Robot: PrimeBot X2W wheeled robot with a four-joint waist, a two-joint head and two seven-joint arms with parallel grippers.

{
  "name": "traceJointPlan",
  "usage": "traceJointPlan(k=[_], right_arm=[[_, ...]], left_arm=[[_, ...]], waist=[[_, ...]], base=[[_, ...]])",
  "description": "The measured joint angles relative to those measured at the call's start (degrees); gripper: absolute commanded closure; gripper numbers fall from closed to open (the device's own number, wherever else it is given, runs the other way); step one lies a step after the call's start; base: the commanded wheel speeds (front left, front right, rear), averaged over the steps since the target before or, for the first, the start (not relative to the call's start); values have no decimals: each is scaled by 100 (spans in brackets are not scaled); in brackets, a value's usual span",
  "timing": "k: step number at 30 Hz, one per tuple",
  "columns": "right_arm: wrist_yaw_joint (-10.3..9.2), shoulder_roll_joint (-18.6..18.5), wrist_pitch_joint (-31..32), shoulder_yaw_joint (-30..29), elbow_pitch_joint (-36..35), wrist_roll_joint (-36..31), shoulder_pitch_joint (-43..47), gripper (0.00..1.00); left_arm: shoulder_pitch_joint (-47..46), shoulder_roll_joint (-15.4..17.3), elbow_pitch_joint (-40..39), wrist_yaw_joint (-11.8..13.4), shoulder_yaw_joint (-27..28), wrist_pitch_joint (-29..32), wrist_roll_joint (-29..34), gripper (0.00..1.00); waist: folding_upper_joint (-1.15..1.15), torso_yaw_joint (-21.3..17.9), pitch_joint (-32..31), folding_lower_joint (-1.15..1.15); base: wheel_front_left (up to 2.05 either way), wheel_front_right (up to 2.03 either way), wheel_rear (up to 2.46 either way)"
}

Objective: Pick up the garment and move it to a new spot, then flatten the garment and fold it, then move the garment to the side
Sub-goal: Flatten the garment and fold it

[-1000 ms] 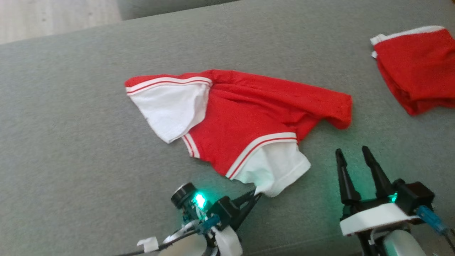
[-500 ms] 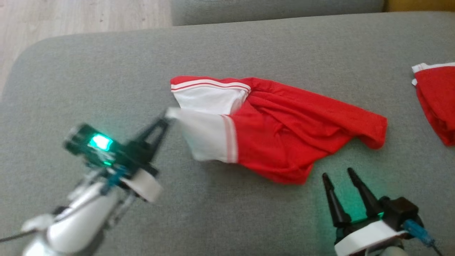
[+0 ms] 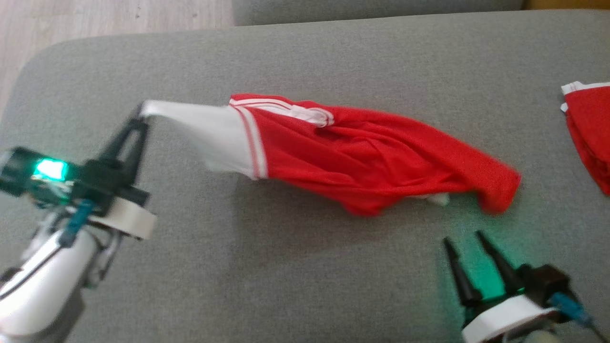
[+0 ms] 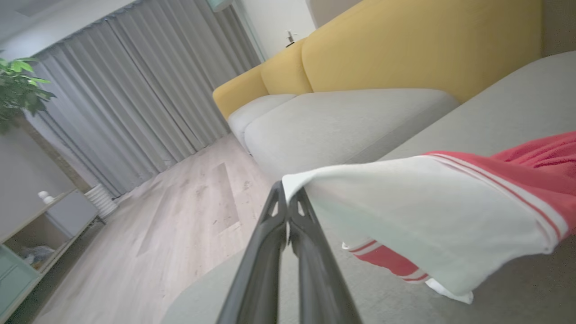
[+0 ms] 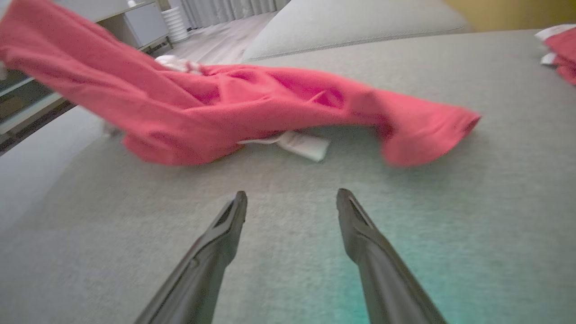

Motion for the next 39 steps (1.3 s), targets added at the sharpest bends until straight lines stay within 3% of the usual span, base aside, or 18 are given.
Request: traceJointPlan(k=[9, 16, 18, 19, 20, 23, 27, 34, 39], right_arm=[[-1, -38, 0, -587, 457, -219, -292, 0], [0, -167, 1, 55, 1027, -152, -627, 0], [0, -198, 1, 216, 1382, -149, -760, 4], [0, -190, -14, 274, 1529, -113, -831, 90], [0, -187, -36, 310, 1691, -13, -919, 100], [-1, -224, -22, 390, 1825, 51, -1176, 100], [0, -242, 18, 60, 1338, -19, -1202, 100], [0, -911, 16, -1659, -579, -630, -1180, 100], [0, -1376, 320, -2275, -1479, -925, -1172, 100]], left_arm=[[302, 465, -226, 300, 299, 18, -12, 100], [324, 459, -299, 298, 288, 18, -109, 100], [324, 454, -307, 298, 276, 18, -110, 100], [325, 455, -307, 298, 276, 18, -118, 100], [324, 455, -310, 296, 275, 18, -144, 100], [326, 455, -333, 291, 260, -19, -149, 100], [327, 466, -477, 290, 260, -120, -147, 100], [316, 695, -1171, 307, 385, -350, -45, 100], [93, 860, -1900, 201, 456, -291, -32, 100]], waist=[[0, 200, -76, 0], [0, 387, -77, 0], [0, 416, -79, 0], [0, 423, -86, 0], [0, 429, -96, 0], [0, 429, -164, 0], [0, 409, -273, 0], [0, 268, -572, 0], [0, 246, -742, -1]], base=[[0, 0, 0], [0, 0, 0], [0, 0, 0], [0, 0, 0], [0, 0, 0], [0, 0, 0], [0, 0, 0], [0, 0, 0], [0, 0, 0]])
